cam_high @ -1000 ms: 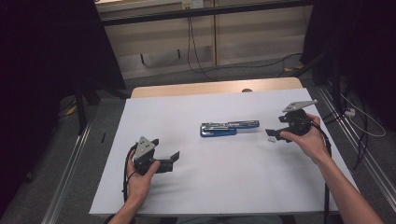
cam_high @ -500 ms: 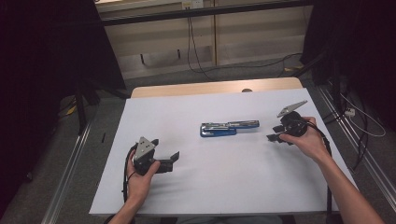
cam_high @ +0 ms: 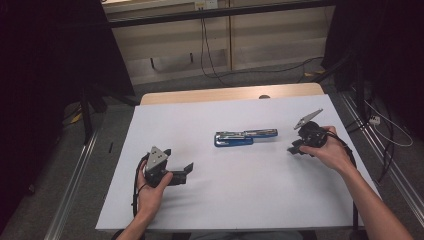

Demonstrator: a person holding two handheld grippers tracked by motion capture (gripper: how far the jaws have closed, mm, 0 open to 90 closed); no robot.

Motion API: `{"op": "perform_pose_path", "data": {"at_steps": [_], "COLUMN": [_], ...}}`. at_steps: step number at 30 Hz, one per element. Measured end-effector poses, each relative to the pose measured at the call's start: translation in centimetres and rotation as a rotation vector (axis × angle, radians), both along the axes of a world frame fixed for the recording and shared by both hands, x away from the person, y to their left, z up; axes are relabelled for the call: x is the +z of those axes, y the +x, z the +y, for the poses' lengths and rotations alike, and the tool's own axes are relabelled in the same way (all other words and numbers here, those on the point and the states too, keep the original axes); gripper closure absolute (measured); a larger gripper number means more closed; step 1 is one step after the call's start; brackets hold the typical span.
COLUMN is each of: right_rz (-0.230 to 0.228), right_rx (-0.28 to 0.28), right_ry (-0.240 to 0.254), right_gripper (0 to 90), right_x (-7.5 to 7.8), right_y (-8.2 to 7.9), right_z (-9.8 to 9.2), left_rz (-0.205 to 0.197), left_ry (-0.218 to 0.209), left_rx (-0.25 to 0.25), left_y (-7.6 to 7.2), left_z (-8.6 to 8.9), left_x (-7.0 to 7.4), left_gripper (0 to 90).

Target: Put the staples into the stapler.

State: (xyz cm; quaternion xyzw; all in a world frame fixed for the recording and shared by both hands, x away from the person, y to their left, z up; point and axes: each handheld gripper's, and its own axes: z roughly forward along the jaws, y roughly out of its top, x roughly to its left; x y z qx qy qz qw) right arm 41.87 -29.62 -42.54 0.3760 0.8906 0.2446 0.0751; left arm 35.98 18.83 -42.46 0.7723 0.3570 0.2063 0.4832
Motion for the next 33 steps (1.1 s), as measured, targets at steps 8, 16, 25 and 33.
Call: {"op": "perform_pose_path", "data": {"at_steps": [8,16,25,33], "right_rz": [0.024,0.04,0.034,0.025], "right_rx": [0.008,0.01,0.009,0.005], "right_ry": [-0.026,-0.022,-0.022,-0.009], "right_gripper": [71.6,78.8,79.2,79.2], "right_x": [-0.36,-0.37,-0.33,-0.35], "right_y": [0.37,0.6,0.55,0.61], "right_z": [0.44,0.48,0.54,0.62], "left_rz": [0.002,0.001,0.002,-0.001], "left_ry": [0.0,0.002,0.005,0.004], "left_rx": [0.005,0.007,0.008,0.014], "left_y": [-0.03,-0.06,-0.03,-0.01], "left_z": [0.24,0.07,0.17,0.25], "left_x": [0.01,-0.02,-0.03,0.01], "left_gripper": [4.3,4.3,4.3,4.3]}}
